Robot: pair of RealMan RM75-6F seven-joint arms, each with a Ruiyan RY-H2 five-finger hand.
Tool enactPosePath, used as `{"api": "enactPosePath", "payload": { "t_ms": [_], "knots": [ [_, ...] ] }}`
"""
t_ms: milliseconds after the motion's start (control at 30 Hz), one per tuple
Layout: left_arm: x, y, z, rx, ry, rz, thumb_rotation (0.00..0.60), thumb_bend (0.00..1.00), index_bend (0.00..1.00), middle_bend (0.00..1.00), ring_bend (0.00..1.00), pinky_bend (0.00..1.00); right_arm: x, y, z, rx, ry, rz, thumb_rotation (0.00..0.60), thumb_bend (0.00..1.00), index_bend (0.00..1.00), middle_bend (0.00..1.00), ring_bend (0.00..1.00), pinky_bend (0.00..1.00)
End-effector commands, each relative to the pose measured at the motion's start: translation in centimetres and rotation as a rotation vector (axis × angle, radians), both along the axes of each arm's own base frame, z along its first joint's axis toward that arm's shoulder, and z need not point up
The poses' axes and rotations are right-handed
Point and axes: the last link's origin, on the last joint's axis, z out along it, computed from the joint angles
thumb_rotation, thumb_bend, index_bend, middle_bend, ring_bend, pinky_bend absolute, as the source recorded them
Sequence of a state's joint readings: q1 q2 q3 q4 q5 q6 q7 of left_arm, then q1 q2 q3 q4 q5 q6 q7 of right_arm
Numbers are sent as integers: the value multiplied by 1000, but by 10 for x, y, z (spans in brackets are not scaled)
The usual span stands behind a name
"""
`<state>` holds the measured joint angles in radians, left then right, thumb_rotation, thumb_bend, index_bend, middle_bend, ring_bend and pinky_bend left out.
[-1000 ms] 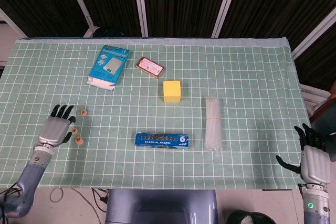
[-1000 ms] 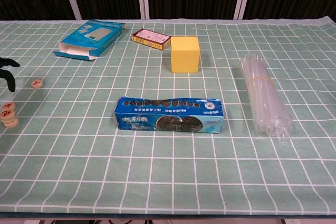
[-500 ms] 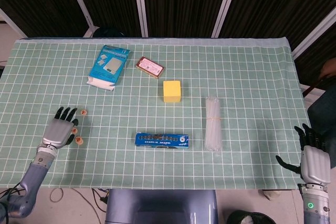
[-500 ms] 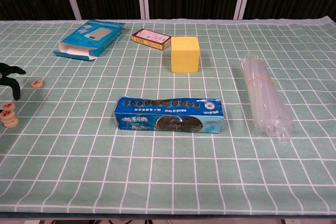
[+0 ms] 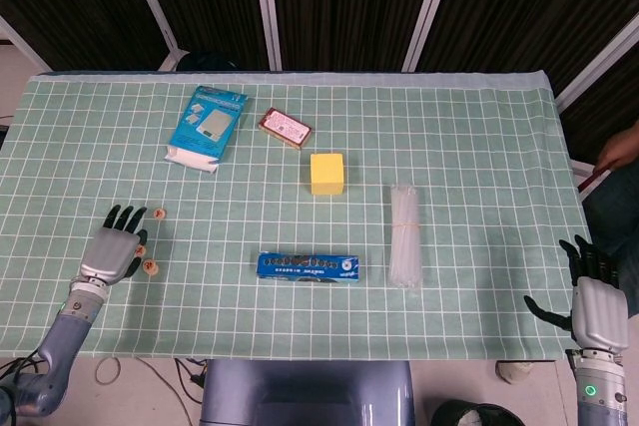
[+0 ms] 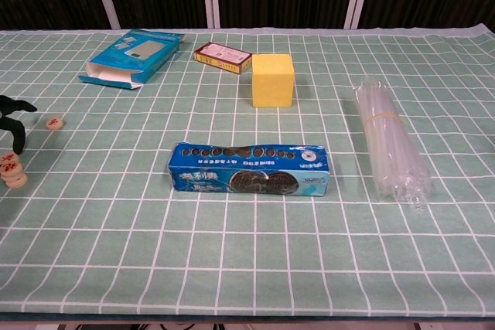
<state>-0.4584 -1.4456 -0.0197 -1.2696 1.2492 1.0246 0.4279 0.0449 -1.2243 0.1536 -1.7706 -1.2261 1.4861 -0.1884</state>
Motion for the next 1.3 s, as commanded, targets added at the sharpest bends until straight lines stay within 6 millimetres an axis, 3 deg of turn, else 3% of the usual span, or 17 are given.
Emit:
{"api": "enactPosePath", "payload": {
  "t_ms": [33,733,1033,1300],
  "knots": [
    [0,0,-1,-2,4,0,600,338,449,51,0,0,0,0,0,0,0,0,600,266,118,56,19,0],
    [1,-2,5,16,-2,-1,600,347,489,76,0,0,0,0,1,-3,-11,-8,600,266,118,56,20,0],
    [14,-7,29,55,-72,-38,600,348,489,76,0,0,0,0,0,-5,-7,-6,600,267,118,57,20,0],
    [32,-22,32,22,-94,-100,600,348,489,76,0,0,0,0,1,-7,-5,-6,600,267,118,57,20,0]
  ]
}}
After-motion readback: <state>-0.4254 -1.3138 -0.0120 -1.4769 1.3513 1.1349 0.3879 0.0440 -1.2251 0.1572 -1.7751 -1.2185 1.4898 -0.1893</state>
